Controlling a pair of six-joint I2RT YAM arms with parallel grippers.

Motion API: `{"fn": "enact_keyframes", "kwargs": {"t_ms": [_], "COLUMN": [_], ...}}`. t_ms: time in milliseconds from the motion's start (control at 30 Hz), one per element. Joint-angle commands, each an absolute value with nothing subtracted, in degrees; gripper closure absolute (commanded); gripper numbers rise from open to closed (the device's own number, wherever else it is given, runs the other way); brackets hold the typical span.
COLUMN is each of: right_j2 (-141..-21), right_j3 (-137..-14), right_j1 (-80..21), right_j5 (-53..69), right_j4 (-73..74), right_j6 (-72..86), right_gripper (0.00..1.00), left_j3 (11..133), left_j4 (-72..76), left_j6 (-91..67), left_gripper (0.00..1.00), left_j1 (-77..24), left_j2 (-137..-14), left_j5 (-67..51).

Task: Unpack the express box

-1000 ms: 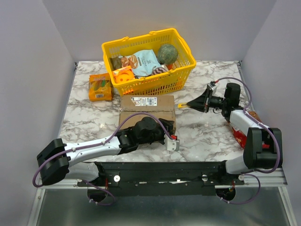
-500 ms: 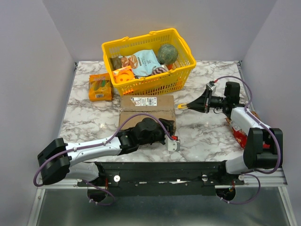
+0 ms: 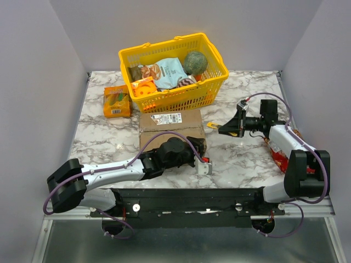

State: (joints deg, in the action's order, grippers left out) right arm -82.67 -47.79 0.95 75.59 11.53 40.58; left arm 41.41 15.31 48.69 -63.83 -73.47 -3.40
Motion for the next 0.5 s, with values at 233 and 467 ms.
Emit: {"fn": "enact_keyframes", "kwargs": {"t_ms": [233,467], "right_j2": [-81.7,-82.0], "right_j3": [-50.1,-52.4], "right_j1": [0.1,0.1], "right_j5": [80.4,81.6], "right_j4": [23.0,32.8], "right_j6": [32.5,25.6], "right_gripper": [0.99,1.00], "left_j3": [39.7,39.6], "left_j4": [13.7,14.0], "left_j6": [49.9,49.8], "left_gripper": [0.36,0.36], "left_j1": [-62.8,-62.8], "left_j2": [-73.7,-73.8], "left_j5": [1.8,1.5]}}
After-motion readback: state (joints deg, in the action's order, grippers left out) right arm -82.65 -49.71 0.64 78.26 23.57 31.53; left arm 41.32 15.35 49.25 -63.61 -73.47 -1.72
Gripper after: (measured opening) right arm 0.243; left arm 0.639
